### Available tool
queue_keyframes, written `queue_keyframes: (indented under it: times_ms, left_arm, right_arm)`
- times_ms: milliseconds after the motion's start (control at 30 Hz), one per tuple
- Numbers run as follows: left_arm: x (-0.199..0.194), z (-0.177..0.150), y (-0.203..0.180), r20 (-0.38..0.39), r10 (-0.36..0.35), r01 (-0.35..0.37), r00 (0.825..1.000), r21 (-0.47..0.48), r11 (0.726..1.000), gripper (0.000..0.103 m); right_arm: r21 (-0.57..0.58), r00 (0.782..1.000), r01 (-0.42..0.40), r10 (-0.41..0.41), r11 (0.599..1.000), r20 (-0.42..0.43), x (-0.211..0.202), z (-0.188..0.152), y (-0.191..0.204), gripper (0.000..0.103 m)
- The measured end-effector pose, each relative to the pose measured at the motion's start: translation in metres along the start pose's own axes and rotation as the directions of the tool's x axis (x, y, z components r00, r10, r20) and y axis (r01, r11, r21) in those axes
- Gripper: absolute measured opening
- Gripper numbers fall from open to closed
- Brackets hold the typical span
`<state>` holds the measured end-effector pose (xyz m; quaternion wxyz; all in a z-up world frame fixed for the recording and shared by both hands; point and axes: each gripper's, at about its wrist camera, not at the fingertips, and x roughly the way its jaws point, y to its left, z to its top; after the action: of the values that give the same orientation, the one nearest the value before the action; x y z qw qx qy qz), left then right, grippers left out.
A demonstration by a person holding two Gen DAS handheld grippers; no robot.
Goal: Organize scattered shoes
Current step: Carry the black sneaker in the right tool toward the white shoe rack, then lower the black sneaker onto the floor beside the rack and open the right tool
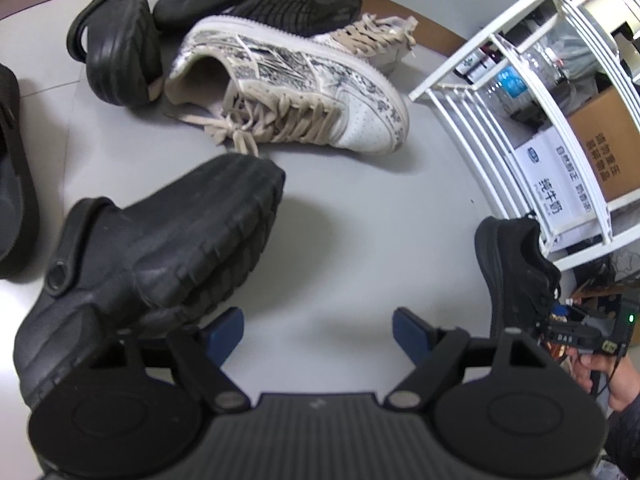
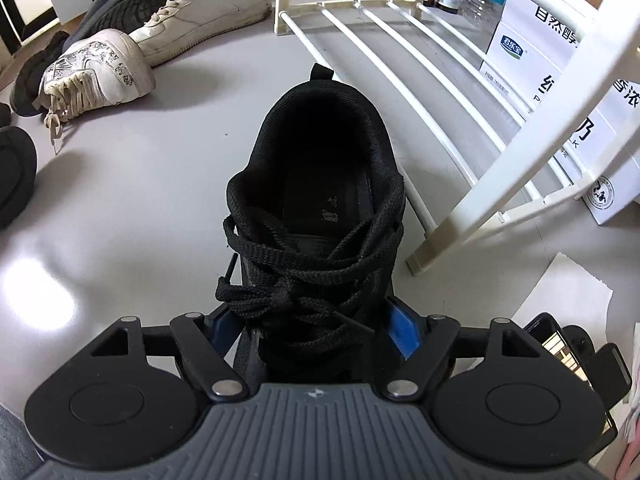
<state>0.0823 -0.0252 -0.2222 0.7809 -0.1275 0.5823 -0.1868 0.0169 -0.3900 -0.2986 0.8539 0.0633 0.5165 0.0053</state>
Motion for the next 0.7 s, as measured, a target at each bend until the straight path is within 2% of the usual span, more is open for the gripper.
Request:
queue_keyframes:
  times_ms: [200, 333, 533, 700]
  left_arm:
    - [-0.024, 0.008, 0.015, 0.052, 0.028, -0.027, 0.998, -0.026, 0.999, 0.084]
    - [-0.04, 0.014, 0.032, 0.096, 0.06, -0.054, 0.994, -0.063, 0.997, 0.084]
    - [-0.058, 0.025, 0.059, 0.147, 0.115, -0.097, 0.982, -0.123, 0.988, 0.084]
    - [-0.067, 0.033, 0.083, 0.191, 0.174, -0.141, 0.966, -0.172, 0.975, 0.084]
  right_arm:
    - [-0.006, 1.0, -0.001, 0.001, 1.0, 0.003, -0.005, -0.001, -0.002, 0.079]
    - [-0.002, 0.997, 0.019, -0.019, 1.0, 0.071, -0.028, 0.004, 0.003, 0.079]
    - [0.067, 0.997, -0.011, 0.006, 0.998, 0.08, -0.049, 0.009, 0.004, 0.079]
    - [0.103, 0.994, -0.039, 0.028, 0.994, 0.106, -0.06, 0.011, 0.01, 0.079]
